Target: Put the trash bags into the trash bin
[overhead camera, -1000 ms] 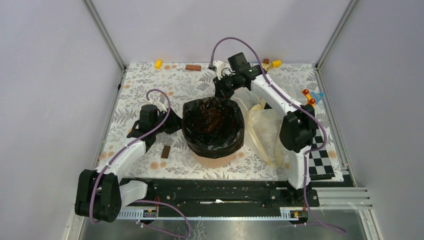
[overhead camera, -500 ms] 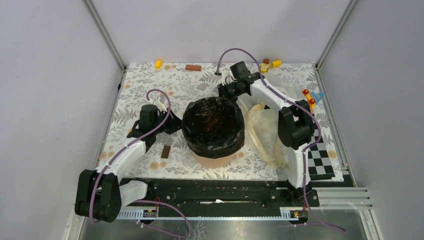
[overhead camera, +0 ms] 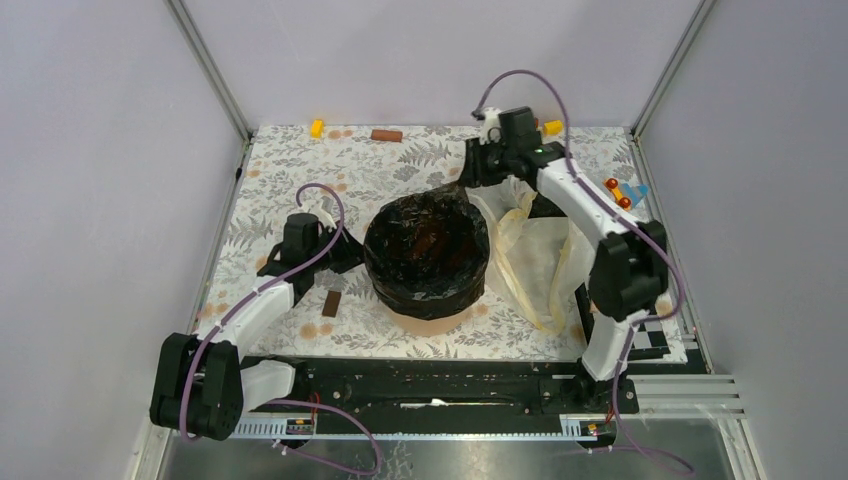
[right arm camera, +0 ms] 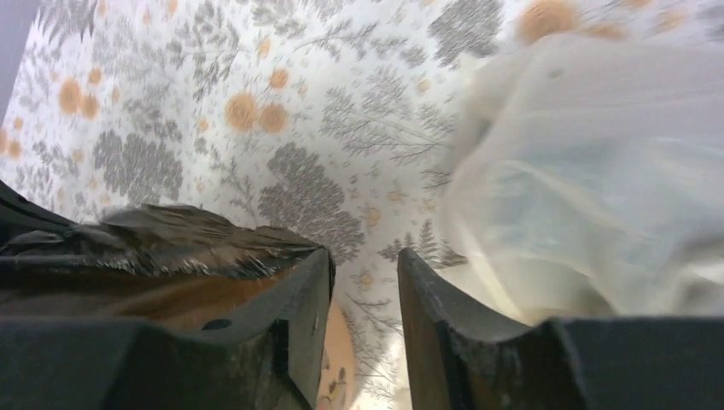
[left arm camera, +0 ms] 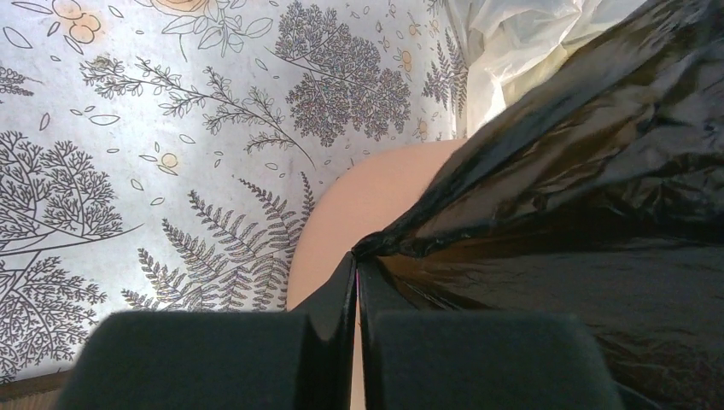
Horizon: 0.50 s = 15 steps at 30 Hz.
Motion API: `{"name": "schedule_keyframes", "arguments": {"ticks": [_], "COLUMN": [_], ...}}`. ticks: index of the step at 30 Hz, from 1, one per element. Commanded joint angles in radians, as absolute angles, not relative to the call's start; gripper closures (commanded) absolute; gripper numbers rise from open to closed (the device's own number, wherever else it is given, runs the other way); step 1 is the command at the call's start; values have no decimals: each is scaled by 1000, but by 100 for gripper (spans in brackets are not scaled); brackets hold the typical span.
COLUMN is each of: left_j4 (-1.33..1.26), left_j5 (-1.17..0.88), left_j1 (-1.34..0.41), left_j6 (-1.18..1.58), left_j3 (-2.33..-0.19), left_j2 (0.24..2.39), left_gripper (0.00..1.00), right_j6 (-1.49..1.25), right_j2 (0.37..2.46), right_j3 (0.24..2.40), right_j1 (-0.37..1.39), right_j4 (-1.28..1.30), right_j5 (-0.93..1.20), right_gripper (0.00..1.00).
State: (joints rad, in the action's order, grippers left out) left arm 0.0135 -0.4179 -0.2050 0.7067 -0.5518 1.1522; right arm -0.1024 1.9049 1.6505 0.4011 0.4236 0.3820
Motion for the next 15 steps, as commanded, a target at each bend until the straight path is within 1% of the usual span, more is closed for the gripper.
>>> {"name": "schedule_keyframes", "arguments": {"ticks": [1, 3, 5, 6, 8, 9, 12, 15], "left_j4": [-20, -20, -20, -20, -20, -20, -18, -18], "left_j5": [-389, -380, -363, -355, -347, -345, -347, -344], "left_j1": [-209, -209, -209, -209, -209, -209, -209, -209], "left_j6": [694, 693, 696, 700, 703, 704, 706, 715], "left_j3": [-545, -541, -533, -529, -526, -525, -525, -518], "left_j2": [1132, 1120, 1101, 1091, 1072, 1067, 1050, 1037], "left_gripper": [98, 93, 88, 86, 85, 85, 79, 74], "right_j6": [-171, -189, -209, -219, -243, -257, -299, -375], "right_j2": [1692, 1630, 1567, 1532, 1460, 1427, 1320, 1185], "right_j3": [1563, 1514, 1465, 1437, 1375, 1342, 1232, 1096], "right_j1": [371, 366, 357, 352, 339, 334, 330, 330], "right_j4": [303, 293, 291, 291, 287, 285, 274, 247], "right_j5": [255, 218, 170, 147, 80, 56, 19, 28], "right_gripper": [53, 49, 48, 45, 32, 28, 27, 33]}}
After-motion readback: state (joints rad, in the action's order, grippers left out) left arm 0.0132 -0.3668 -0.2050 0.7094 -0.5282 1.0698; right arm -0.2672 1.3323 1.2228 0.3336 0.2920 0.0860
